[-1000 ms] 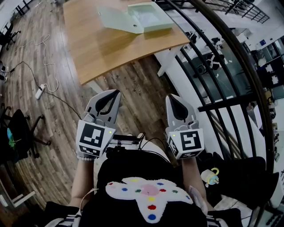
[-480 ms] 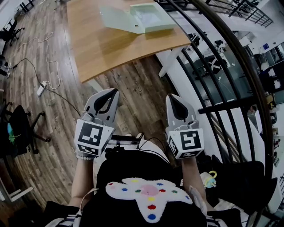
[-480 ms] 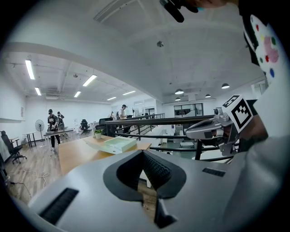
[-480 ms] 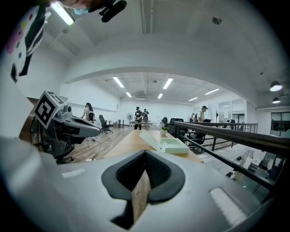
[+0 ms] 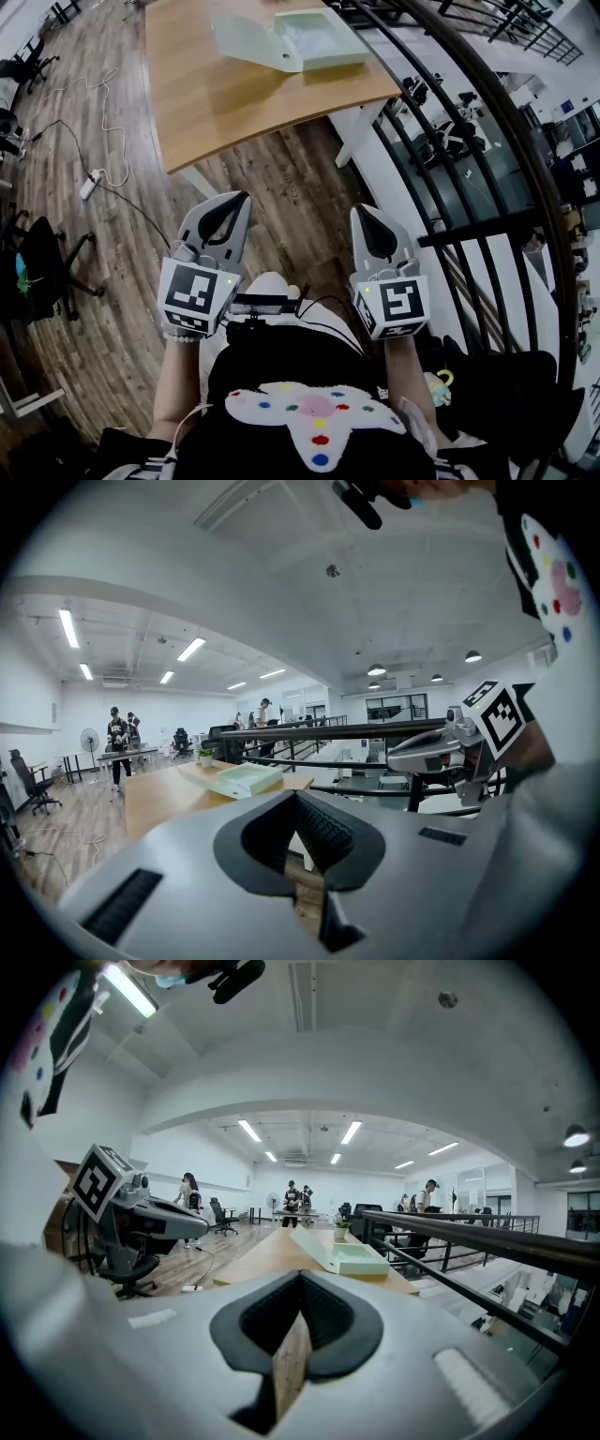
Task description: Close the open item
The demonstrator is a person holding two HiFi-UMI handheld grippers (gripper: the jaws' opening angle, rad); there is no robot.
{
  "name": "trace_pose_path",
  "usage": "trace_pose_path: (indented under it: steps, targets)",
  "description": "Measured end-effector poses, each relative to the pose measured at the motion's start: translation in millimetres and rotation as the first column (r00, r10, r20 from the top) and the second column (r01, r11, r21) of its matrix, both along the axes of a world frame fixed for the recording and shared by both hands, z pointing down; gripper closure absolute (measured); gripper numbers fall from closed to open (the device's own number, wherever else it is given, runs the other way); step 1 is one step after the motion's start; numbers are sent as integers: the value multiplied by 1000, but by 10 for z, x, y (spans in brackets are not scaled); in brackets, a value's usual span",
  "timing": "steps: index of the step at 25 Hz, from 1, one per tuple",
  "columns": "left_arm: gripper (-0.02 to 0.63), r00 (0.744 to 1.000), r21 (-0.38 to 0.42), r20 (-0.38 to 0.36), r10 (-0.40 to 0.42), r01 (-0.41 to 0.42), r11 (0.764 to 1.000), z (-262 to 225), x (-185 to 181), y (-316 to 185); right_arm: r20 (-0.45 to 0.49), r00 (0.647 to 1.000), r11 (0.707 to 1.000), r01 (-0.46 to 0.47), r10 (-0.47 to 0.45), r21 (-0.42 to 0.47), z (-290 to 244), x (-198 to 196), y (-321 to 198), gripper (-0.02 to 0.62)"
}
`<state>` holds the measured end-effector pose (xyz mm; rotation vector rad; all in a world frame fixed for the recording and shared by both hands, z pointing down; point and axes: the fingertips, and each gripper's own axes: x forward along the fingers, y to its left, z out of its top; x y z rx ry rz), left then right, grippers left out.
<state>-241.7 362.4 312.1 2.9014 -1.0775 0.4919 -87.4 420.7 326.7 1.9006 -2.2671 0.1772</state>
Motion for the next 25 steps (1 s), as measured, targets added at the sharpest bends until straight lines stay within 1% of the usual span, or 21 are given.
trace_pose_path:
  steps: [6, 11, 21, 25]
  targets:
    - [601, 1000, 3, 0, 0, 0, 1000, 2, 92, 4, 5, 1000, 1000, 0, 0, 2, 20, 85, -5, 588]
    - [601, 1000, 11, -3, 9, -9, 1000, 3, 160, -119, 13, 1000, 1000, -14, 14, 11, 26, 153, -116, 588]
    - [601, 1000, 3, -13, 22, -22, 1000, 76, 329, -534, -4, 1000, 1000, -22, 22, 6, 60, 276, -498, 588]
    - [601, 1000, 0, -15, 26, -26, 1000, 49, 388, -784, -8, 1000, 1000, -27, 27, 0, 38, 347, -733, 588]
